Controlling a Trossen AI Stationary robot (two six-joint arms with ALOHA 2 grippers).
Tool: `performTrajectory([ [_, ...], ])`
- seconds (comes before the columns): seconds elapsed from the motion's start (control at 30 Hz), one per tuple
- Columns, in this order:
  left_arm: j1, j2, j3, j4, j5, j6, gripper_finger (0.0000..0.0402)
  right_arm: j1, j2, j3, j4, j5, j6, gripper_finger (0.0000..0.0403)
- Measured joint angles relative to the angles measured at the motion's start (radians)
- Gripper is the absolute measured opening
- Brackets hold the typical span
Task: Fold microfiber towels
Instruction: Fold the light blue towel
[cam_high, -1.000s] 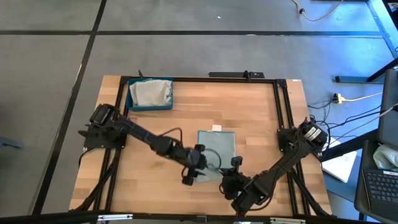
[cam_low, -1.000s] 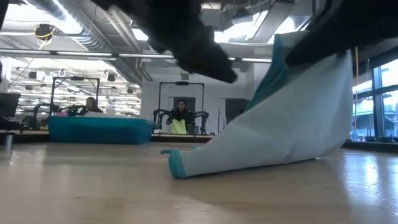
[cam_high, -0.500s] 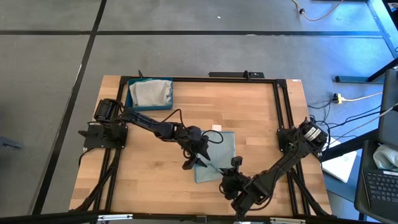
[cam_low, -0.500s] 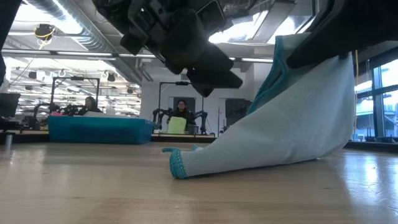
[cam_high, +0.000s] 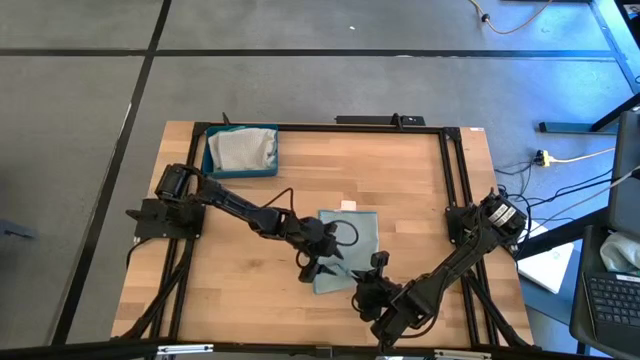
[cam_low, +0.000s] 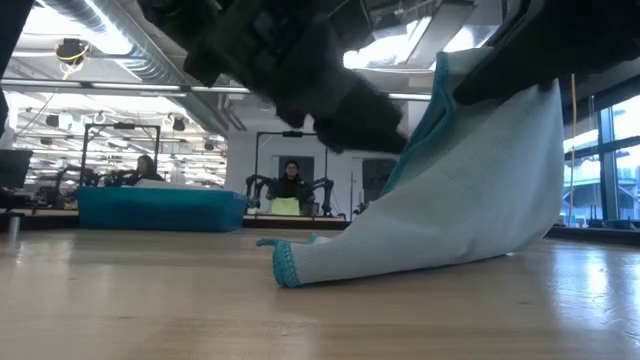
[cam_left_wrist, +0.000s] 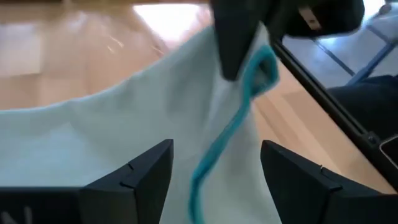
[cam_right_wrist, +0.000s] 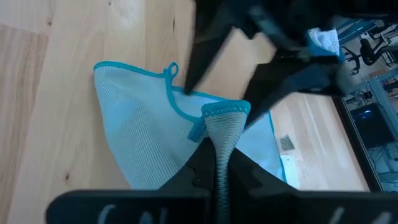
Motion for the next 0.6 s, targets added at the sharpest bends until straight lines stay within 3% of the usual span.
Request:
performTrajectory([
  [0.23, -0.02, 0.056, -0.003, 0.066, -0.003, -0.005, 0.0235, 0.0, 0.0, 0.0, 0.005, 0.0, -0.001, 0.0014],
  [0.4, -0.018, 0.075, -0.003, 0.067, -0.084, -0.02, 0.0235, 0.0, 0.0, 0.0, 0.008, 0.002, -0.007, 0.0014],
  [0.6, -0.025, 0.074, -0.003, 0.082, -0.09, -0.022, 0.0233, 0.0, 0.0, 0.0, 0.01, 0.015, -0.023, 0.0014],
])
